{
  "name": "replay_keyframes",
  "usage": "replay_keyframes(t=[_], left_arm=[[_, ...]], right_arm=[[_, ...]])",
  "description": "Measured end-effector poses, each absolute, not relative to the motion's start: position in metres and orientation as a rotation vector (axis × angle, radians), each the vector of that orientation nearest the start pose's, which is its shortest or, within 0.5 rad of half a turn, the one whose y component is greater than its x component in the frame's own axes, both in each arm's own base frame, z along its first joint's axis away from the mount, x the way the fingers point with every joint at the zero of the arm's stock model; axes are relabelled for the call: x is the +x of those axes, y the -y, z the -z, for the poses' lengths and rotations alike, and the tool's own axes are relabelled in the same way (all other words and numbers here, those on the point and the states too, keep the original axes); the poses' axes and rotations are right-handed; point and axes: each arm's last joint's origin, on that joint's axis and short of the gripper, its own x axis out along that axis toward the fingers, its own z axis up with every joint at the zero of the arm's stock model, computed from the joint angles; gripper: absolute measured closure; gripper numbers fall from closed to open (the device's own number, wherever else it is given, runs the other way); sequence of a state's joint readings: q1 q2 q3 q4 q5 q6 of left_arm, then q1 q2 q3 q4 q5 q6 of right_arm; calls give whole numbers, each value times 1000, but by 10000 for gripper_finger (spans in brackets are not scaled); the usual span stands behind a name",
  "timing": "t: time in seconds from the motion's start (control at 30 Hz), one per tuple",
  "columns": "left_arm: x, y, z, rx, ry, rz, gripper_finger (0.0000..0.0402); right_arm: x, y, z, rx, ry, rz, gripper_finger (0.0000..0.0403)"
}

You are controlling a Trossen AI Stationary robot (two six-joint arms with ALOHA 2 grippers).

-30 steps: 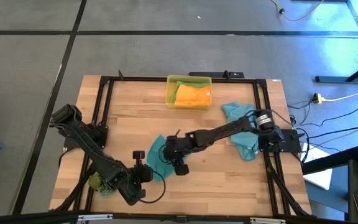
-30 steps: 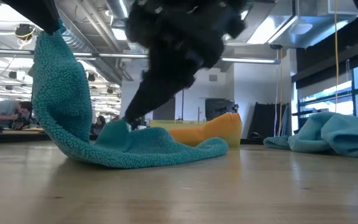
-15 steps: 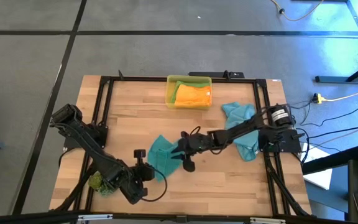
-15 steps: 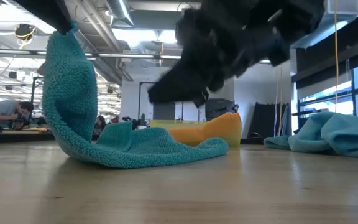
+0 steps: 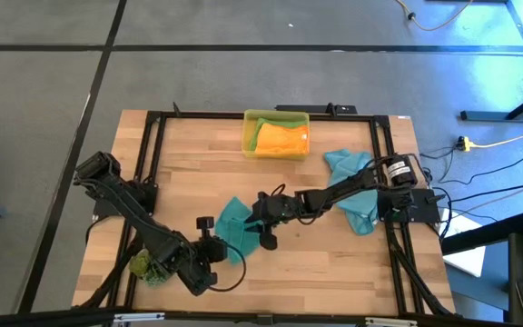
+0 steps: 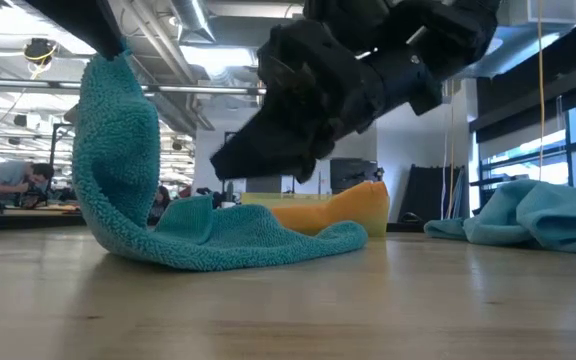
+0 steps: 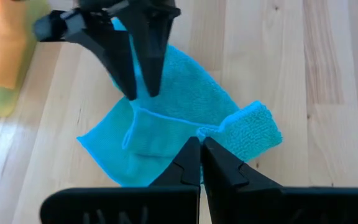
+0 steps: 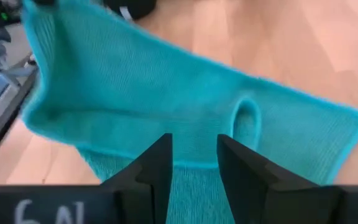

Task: Fold microfiber towels
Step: Fold the left blue microfiber cloth

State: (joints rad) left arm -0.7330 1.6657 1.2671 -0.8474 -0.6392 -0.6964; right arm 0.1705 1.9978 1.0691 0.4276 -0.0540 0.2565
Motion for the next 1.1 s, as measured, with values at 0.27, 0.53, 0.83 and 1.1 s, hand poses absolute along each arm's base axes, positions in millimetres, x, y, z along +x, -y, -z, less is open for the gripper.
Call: replay_keyframes(t=[0.27, 0.53, 0.83, 1.1], left_arm=[[252, 203, -240, 147, -910, -244, 401], [250, 205, -240, 151, -909, -237, 401], [249, 207, -240, 153, -909, -231, 401], [249, 207, -240, 153, -909, -231, 401]], right_arm=[[421, -70, -128, 223, -571, -161, 275], [432, -71, -123, 193, -645, -145, 275], [433, -62, -123, 188, -643, -95, 281], [434, -55, -123, 196, -643, -81, 281]])
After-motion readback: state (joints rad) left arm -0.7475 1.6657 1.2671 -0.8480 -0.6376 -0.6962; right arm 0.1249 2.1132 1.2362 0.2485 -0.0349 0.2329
